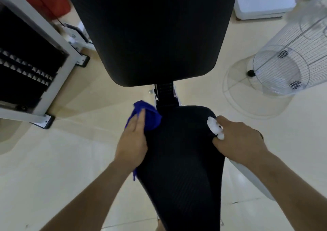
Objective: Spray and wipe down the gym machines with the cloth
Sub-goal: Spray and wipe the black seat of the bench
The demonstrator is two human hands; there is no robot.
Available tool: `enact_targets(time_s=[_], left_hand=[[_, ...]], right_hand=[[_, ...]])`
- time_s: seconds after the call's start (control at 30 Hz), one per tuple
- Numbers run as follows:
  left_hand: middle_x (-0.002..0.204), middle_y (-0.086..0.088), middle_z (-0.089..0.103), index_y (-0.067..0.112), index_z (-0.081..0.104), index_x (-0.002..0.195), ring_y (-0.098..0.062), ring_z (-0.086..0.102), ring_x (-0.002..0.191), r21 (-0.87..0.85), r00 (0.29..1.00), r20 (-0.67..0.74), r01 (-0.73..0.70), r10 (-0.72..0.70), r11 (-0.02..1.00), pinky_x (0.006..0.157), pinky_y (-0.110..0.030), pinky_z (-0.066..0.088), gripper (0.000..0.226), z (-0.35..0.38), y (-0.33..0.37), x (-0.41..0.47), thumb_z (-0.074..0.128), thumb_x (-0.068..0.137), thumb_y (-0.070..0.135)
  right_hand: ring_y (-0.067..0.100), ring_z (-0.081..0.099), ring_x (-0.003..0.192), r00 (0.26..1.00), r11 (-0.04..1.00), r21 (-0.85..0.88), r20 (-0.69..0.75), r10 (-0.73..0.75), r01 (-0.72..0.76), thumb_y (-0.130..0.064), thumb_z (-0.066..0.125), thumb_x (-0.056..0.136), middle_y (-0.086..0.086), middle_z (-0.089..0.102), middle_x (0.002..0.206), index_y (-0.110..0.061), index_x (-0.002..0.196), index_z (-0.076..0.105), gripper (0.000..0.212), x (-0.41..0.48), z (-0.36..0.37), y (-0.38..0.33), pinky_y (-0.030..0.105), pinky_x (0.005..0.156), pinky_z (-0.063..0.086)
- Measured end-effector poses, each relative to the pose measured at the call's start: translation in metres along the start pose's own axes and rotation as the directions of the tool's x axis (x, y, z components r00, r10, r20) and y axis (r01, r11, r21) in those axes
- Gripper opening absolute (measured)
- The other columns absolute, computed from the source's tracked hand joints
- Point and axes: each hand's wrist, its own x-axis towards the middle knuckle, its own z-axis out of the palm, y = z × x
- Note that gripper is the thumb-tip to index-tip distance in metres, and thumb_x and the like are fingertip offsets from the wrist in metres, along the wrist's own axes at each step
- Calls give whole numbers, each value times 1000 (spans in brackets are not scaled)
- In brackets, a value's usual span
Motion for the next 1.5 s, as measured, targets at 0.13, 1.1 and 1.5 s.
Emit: enact_targets(time_s=[0.13,1.1,1.5], left_hand=[[160,-8,18,18,5,155,-22,14,148,-19,999,-1,50,-50,999,118,-34,19,65,5,18,3,36,99,6],[160,7,21,26,15,154,-8,17,146,55,998,33,-54,52,997,121,-36,16,62,57,116,-12,38,97,22],[157,2,29,18,25,152,-17,23,145,-111,958,-153,225,-241,968,117,-42,23,59,36,75,-124,41,96,9]], right_hand=[[8,44,53,998,998,40,-15,-55,56,-25,50,86,-7,49,62,-29,95,37,17,-3,4,13,24,46,26],[28,54,59,928,898,279,56,-369,340,-11,56,83,-3,46,58,-25,107,51,29,-47,13,78,31,51,37],[20,59,70,933,945,75,153,-325,317,-27,50,86,-7,47,65,-22,88,42,10,-124,63,66,26,56,37]])
